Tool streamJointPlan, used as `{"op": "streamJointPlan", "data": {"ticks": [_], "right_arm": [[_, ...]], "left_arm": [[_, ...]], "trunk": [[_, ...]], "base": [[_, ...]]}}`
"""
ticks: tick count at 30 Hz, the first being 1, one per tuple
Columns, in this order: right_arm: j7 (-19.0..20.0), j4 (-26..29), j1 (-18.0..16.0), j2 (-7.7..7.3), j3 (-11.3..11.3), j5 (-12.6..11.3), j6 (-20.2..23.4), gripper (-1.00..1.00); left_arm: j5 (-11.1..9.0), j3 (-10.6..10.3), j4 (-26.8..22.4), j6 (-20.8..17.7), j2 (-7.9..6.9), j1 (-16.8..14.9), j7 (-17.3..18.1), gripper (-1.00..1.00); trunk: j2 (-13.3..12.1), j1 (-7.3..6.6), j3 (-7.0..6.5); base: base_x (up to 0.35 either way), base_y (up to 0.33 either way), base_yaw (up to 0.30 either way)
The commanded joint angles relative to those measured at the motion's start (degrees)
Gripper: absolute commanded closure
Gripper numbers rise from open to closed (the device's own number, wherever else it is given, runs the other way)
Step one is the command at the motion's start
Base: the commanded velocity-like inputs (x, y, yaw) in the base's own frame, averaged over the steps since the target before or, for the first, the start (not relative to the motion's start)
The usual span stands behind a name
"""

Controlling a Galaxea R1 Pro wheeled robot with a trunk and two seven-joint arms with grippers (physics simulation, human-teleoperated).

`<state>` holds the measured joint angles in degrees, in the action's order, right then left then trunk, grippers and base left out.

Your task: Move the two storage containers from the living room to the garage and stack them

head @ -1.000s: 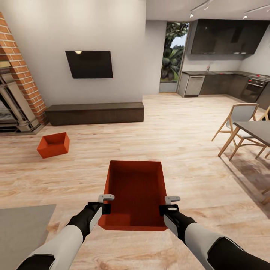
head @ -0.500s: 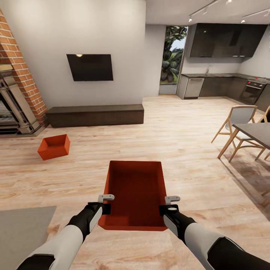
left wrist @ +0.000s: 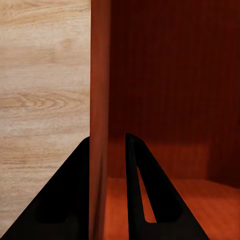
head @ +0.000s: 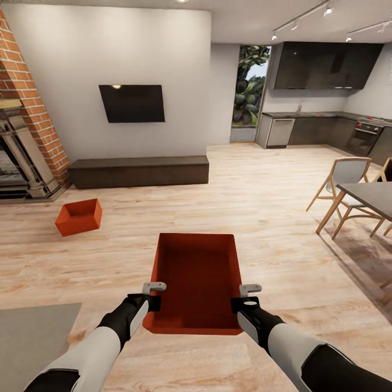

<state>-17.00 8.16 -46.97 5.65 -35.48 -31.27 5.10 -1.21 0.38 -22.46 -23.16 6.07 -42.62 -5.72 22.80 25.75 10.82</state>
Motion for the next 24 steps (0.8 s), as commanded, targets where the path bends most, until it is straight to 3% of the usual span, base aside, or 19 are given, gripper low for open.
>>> {"op": "streamJointPlan", "data": {"ticks": [1, 24], "right_arm": [[-0.4, 1.23, -0.05, 0.15, 0.02, 0.06, 0.44, 1.0], [-0.33, 1.25, -0.05, -0.07, 0.06, 0.06, 0.44, 1.0]], "left_arm": [[-0.29, 0.15, -0.04, -0.31, 0.08, -0.01, -0.44, 1.0], [-0.33, 0.07, -0.46, -0.14, 0.0, -0.01, -0.35, 1.0]], "trunk": [[0.11, 0.03, 0.02], [0.11, 0.03, -1.49]], "base": [[0.0, 0.0, 0.0], [0.0, 0.0, 0.0]]}}
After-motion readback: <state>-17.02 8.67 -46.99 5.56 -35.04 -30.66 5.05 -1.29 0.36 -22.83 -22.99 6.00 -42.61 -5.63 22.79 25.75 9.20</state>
